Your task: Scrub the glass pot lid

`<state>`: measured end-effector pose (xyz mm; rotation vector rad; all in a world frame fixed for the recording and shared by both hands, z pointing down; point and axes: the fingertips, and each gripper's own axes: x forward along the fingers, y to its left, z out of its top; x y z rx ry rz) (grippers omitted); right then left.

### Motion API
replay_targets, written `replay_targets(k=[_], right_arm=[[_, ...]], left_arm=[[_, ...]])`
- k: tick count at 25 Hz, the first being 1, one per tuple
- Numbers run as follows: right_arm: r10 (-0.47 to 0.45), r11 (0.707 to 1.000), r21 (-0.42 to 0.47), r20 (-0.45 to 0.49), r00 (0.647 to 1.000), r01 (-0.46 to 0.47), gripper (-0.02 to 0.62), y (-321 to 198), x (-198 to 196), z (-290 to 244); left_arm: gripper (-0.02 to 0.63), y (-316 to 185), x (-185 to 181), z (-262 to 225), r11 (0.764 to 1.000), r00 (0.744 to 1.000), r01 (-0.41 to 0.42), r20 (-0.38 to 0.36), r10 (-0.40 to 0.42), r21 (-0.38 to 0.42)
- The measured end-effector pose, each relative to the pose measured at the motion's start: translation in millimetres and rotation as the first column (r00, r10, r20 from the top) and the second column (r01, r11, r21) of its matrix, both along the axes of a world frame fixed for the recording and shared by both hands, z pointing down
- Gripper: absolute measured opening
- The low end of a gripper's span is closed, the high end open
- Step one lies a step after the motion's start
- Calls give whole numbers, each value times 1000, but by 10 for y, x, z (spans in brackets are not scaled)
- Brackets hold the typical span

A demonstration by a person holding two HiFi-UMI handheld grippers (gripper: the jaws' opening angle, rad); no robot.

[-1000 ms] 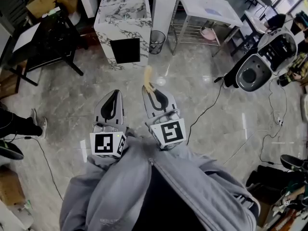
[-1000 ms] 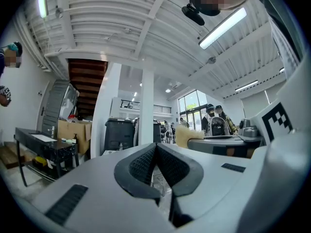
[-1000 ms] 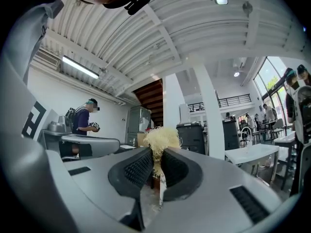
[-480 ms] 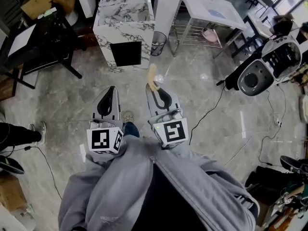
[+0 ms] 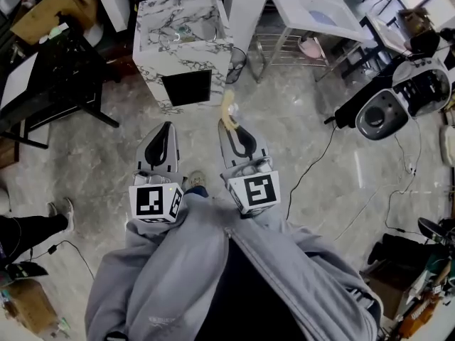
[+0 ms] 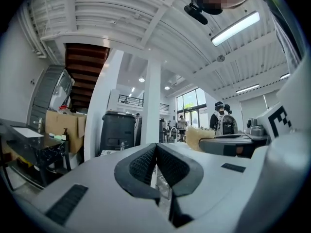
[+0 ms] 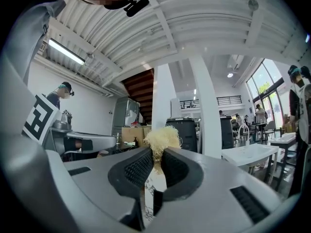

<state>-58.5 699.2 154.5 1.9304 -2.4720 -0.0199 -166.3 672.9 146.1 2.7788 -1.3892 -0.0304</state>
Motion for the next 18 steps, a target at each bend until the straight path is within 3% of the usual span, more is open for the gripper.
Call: replay_targets(k=[7, 18], right_arm=[[55, 998, -19, -8, 998, -55, 50, -573, -94, 42], [90, 995, -44, -38, 995, -92, 51, -979, -139, 141]], left_arm=[[14, -608, 13, 37, 995, 995, -97, 2, 97, -22], [14, -1023, -90, 202, 990, 991, -131, -33, 129, -55]])
